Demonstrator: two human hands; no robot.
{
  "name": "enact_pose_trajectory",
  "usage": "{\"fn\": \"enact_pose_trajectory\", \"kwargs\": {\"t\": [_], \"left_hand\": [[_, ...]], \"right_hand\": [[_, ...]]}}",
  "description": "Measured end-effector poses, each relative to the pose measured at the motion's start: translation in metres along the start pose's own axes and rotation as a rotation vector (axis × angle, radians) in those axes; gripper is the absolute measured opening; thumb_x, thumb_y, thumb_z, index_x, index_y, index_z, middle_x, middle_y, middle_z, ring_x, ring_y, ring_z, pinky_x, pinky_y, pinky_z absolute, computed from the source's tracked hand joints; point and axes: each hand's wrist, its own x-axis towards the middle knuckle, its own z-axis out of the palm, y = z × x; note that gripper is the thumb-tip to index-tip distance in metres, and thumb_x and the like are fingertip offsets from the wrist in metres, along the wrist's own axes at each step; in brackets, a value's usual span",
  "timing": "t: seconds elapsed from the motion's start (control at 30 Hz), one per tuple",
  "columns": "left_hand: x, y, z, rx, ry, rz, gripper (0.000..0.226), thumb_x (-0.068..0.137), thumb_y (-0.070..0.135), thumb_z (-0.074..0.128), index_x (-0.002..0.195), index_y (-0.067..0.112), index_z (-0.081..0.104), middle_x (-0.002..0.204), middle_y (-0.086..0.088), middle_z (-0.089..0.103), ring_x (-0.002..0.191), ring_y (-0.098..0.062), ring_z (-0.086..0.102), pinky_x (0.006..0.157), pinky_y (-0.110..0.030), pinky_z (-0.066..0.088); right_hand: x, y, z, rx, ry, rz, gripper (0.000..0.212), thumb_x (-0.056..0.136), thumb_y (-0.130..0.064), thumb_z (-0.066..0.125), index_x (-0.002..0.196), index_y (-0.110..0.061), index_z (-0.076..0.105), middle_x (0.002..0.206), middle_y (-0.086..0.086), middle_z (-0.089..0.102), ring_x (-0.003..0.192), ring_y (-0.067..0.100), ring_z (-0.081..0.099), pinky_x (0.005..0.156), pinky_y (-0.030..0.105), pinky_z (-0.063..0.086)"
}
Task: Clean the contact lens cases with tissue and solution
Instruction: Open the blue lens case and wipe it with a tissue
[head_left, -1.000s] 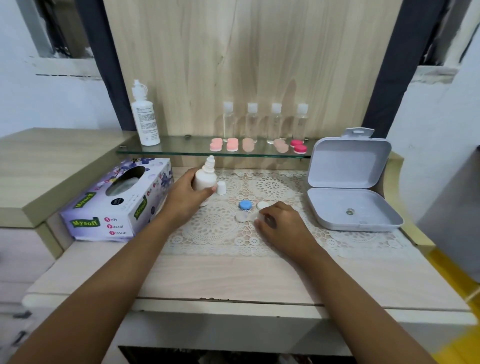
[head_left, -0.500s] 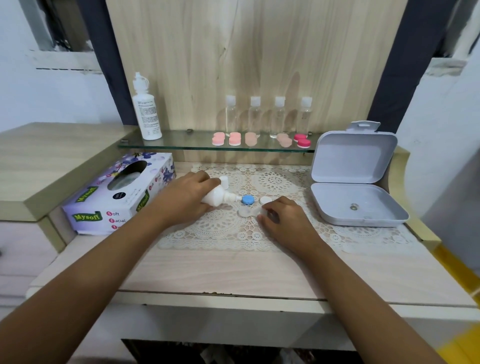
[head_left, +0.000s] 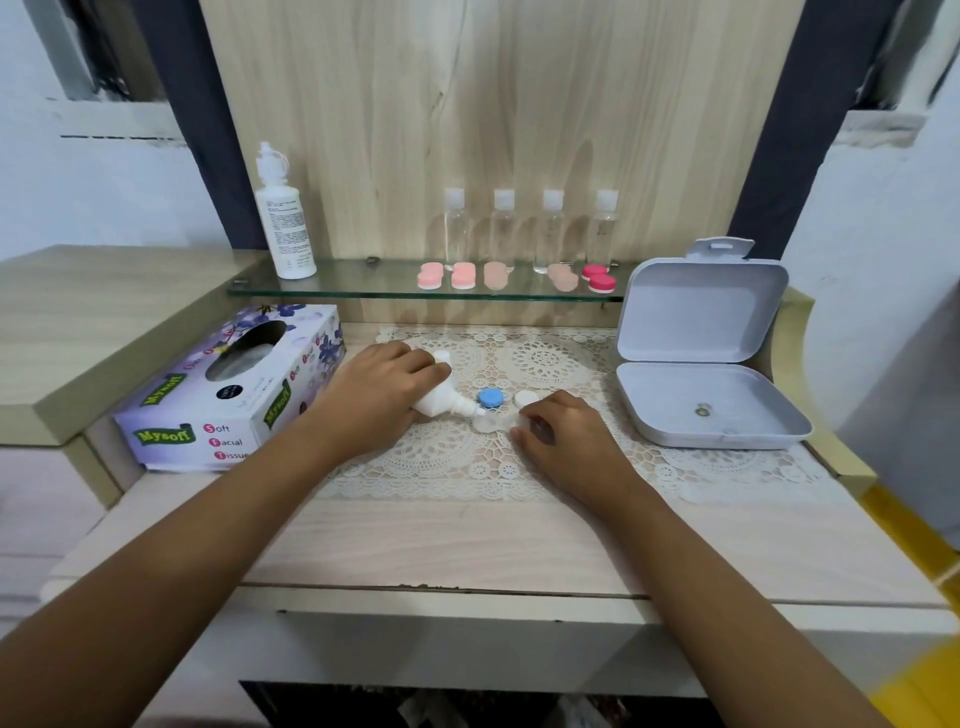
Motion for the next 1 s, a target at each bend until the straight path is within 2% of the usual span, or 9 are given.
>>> {"fn": "enact_pose_trajectory", "kwargs": {"t": [0.47, 0.67, 1.0], "left_hand": [[-0.0013, 0.0016, 0.0043, 0.032, 0.145, 0.038, 0.05, 0.058, 0.014, 0.084, 0.105, 0.008, 0.066, 0.095, -0.009, 0.069, 0.082, -0.032, 0.063, 0.073, -0.041, 0.051], [0.0005, 0.0018, 0.0081, 0.056, 0.172, 0.055, 0.05, 0.059, 0.023, 0.087, 0.103, 0.011, 0.067, 0.095, -0.006, 0.069, 0.079, -0.029, 0.062, 0.071, -0.038, 0.05], [0.0022, -0.0006, 0.0093, 0.067, 0.177, 0.07, 0.05, 0.06, 0.019, 0.087, 0.105, 0.013, 0.066, 0.095, -0.005, 0.069, 0.08, -0.028, 0.062, 0.072, -0.036, 0.05]], "right_hand": [[0.0004, 0.0007, -0.0006, -0.005, -0.016, 0.008, 0.023, 0.088, -0.026, 0.057, 0.102, -0.011, 0.066, 0.098, 0.004, 0.058, 0.095, 0.02, 0.05, 0.075, 0.024, 0.033], [-0.0009, -0.0003, -0.0009, 0.007, -0.01, 0.004, 0.02, 0.087, -0.025, 0.058, 0.095, -0.008, 0.066, 0.094, 0.006, 0.057, 0.092, 0.02, 0.049, 0.075, 0.024, 0.034], [-0.0005, -0.0002, -0.0008, 0.006, -0.012, 0.008, 0.02, 0.087, -0.026, 0.057, 0.095, -0.01, 0.066, 0.094, 0.004, 0.057, 0.093, 0.019, 0.049, 0.075, 0.026, 0.035]]}}
